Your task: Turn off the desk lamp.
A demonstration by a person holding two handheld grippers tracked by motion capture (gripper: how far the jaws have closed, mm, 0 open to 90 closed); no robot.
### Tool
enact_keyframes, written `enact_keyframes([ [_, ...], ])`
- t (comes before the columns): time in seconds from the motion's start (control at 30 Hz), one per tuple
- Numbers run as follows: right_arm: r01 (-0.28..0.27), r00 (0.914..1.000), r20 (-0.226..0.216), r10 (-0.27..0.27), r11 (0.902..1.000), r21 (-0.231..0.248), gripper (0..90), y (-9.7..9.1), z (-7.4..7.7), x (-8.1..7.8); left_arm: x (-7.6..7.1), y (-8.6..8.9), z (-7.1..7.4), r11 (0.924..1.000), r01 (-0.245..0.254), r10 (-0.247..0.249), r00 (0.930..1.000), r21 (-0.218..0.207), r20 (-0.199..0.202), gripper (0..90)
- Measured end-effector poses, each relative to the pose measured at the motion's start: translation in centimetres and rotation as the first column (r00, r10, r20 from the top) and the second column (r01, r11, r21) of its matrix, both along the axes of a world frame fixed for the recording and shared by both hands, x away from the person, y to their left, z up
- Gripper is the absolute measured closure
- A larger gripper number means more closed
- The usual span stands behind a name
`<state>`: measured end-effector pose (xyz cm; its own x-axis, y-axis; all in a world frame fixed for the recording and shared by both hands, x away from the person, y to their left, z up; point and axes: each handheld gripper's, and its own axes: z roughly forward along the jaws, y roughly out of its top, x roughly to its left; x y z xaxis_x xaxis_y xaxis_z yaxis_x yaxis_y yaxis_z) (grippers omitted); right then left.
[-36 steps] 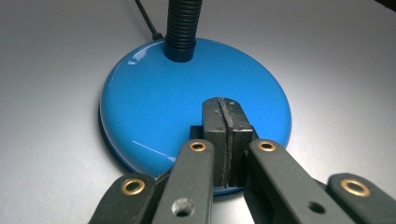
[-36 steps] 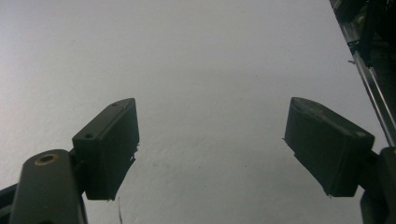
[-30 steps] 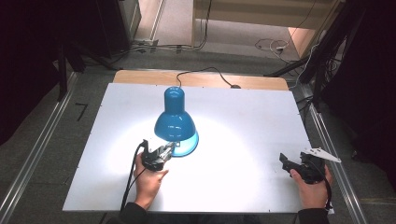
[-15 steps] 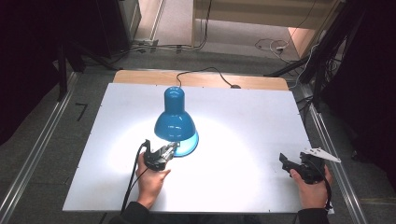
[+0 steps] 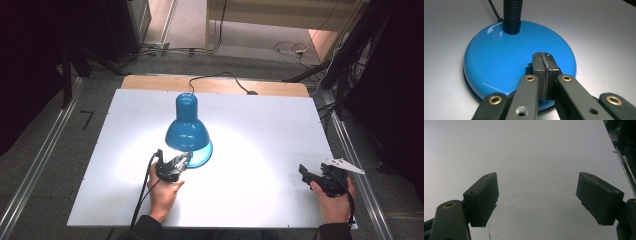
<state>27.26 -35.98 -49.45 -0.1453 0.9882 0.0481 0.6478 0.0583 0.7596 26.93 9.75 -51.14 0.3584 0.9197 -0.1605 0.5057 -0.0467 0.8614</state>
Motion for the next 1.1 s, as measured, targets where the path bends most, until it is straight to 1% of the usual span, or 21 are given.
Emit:
enact_keyframes([
  [0.2,0.001,1.0,-0.001,-0.001,1.0,0.001,16.8,0.0,-0.01,0.01,0.18,-0.09,-0.06,1.0,-0.001,0.001,1.0,-0.007,-0.001,90.0],
  [0.3,-0.001,1.0,0.0,0.001,1.0,-0.001,16.8,0.0,-0.02,0.01,0.22,-0.09,-0.06,1.0,0.0,0.0,1.0,0.002,0.003,90.0],
  [0.53,-0.005,1.0,0.001,0.005,1.0,-0.003,16.8,0.02,-0.03,0.02,0.32,-0.02,-0.05,1.0,0.0,0.0,1.0,0.004,0.003,90.0],
  [0.6,-0.006,1.0,0.0,0.006,1.0,-0.002,16.8,0.04,-0.03,0.02,0.31,-0.06,-0.04,0.9999,0.002,-0.002,1.0,0.015,0.006,90.0],
  [1.1,-0.006,1.0,-0.002,0.006,1.0,-0.003,16.8,0.2,-0.04,0.04,0.46,-0.11,0.01,0.9996,0.008,-0.008,0.9999,0.026,0.006,90.0],
])
